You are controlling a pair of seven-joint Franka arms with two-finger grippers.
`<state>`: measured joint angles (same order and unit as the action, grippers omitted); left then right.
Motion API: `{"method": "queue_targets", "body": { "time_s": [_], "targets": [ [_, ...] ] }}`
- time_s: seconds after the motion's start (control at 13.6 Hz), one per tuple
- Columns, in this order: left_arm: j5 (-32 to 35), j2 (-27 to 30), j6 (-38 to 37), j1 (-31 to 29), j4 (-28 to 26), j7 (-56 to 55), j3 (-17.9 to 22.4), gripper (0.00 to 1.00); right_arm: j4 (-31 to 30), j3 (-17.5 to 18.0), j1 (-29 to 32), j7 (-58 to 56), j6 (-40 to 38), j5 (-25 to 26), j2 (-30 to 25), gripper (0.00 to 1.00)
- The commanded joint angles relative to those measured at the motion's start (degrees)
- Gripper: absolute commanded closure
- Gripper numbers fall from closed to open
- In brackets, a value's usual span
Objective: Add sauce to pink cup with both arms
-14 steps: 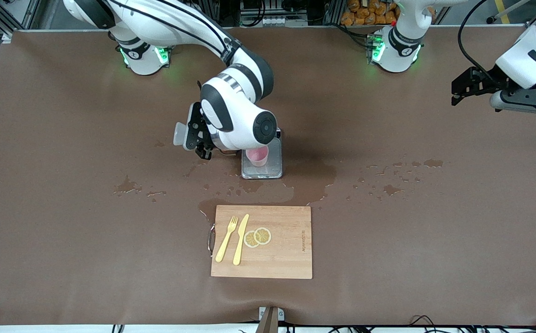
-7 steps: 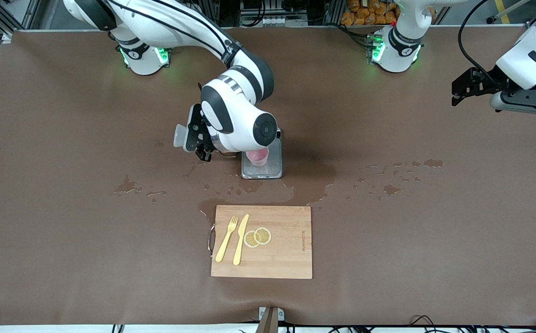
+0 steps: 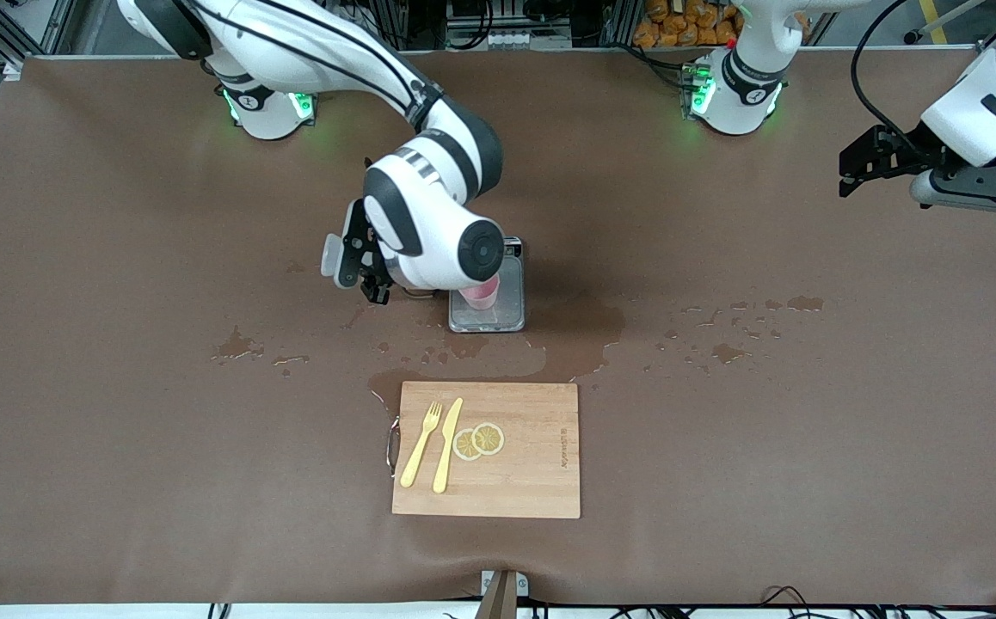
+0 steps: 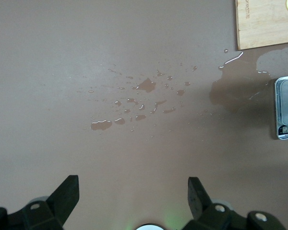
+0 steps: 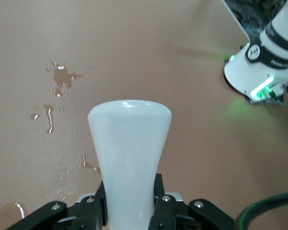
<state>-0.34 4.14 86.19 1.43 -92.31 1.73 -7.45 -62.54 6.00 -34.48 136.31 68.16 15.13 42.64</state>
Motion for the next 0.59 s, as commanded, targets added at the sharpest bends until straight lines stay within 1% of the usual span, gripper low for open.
{"method": "queue_targets", "body": {
  "time_s": [0.0, 0.37, 0.52],
  "targets": [
    [1.48, -0.36, 0.11, 0.06, 0.38, -0.77, -0.29, 0.00, 1.10, 0.59, 4.67, -4.63, 1.01, -4.48, -1.15, 1.00],
    [1.48, -0.36, 0.11, 0.06, 0.47, -0.85, -0.29, 0.00, 0.84, 0.42, 13.90, -16.93, 5.31, -17.47, -3.96, 1.00],
    [1.48, -0.45, 0.11, 0.06, 0.73, -0.85, -0.29, 0.00, 0.66, 0.50, 16.01, -19.49, 6.02, -18.81, -4.40, 1.00]
  ]
}}
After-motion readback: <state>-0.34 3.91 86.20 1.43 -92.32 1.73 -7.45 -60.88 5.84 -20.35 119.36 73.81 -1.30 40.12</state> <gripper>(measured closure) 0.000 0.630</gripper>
